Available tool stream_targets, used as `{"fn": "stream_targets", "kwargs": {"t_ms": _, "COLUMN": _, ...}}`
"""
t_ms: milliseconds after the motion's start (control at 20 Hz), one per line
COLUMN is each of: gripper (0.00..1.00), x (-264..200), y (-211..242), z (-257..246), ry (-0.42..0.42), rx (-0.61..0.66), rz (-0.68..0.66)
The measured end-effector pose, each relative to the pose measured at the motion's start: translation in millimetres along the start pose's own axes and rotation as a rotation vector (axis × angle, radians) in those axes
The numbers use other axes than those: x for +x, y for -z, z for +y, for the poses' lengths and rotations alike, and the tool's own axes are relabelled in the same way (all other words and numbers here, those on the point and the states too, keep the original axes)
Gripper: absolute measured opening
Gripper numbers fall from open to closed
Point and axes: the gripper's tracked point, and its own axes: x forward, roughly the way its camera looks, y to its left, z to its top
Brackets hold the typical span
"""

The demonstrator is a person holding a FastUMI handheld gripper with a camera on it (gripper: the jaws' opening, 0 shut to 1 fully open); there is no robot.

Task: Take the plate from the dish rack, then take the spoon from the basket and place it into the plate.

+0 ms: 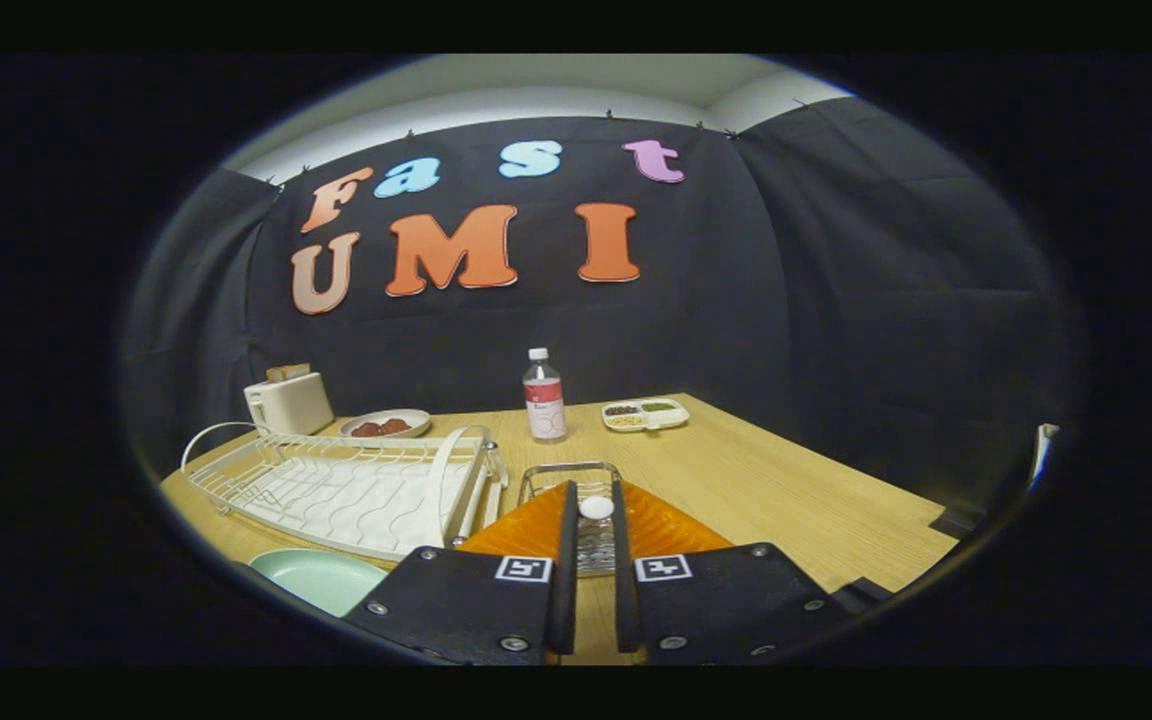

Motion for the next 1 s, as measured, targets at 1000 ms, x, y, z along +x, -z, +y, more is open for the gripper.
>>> {"fn": "stream_targets", "kwargs": {"t_ms": 1000, "gripper": 0.11, "x": -57, "y": -92, "z": 6, "ry": -0.134, "rx": 0.111, "rz": -0.117}}
